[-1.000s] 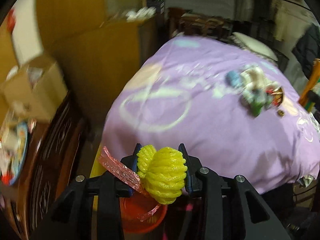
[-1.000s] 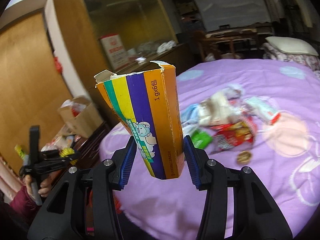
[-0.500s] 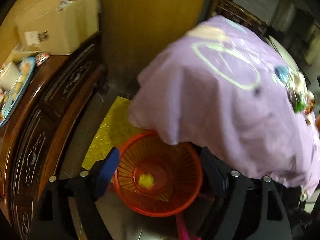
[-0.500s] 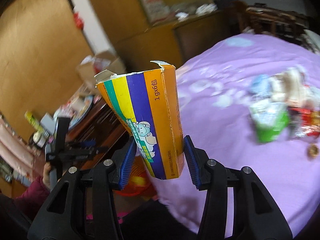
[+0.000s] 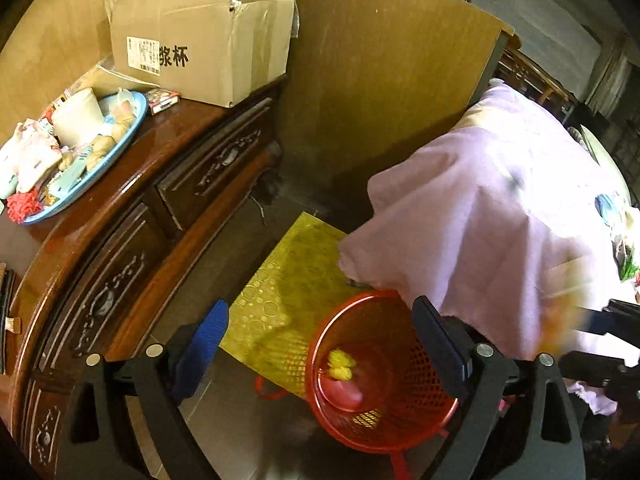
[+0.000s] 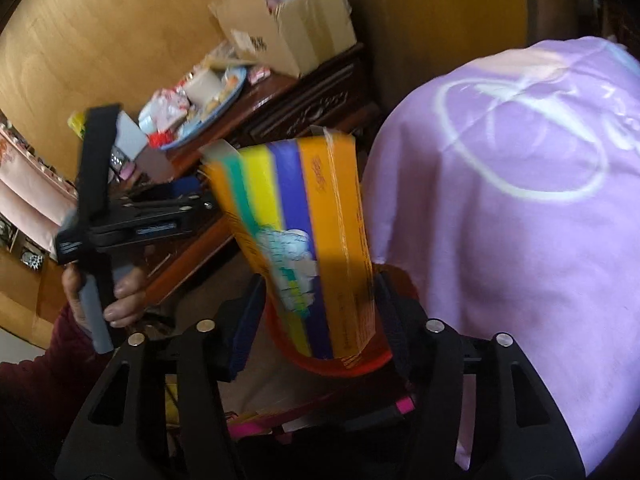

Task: Collect trash
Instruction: 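Carry both items to the red wastebasket and open both tools to drop them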

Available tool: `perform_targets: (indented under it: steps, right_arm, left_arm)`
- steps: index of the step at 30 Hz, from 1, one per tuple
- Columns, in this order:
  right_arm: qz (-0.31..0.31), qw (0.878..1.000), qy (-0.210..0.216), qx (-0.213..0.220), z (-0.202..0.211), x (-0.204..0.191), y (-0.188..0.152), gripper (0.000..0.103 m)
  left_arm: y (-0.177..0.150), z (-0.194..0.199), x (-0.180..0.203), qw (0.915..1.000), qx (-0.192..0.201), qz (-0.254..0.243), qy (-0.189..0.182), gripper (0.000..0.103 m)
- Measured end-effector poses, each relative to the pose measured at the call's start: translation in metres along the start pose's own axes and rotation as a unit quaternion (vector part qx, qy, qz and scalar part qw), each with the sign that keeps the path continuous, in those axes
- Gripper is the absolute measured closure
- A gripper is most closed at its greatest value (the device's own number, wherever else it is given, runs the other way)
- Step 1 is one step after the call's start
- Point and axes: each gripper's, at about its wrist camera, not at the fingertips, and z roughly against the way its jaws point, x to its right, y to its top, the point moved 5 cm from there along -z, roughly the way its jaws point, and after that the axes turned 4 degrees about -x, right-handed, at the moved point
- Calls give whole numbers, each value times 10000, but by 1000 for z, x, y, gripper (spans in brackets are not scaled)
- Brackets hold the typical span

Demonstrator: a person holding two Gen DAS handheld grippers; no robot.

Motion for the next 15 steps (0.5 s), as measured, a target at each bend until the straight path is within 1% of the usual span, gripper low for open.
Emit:
perform_targets:
  steps: [3, 10, 14, 15]
  right_arm:
    - [23, 9999, -138, 100, 5, 3, -1, 38]
    - [-291, 9971, -361, 608, 45, 26, -4, 38]
    - [-465, 9915, -634, 1035, 80, 42, -14, 33]
    - [-550, 9887, -716, 1195, 95, 48, -20, 32]
  left_arm:
    - [1, 4, 6, 9997, 111, -173, 96, 12]
    - [1, 17, 32, 9978, 274, -573, 181, 11]
    - [4, 34, 54, 9965, 402, -737, 20, 11]
    - [5, 38, 60, 9959, 442, -784, -15, 11]
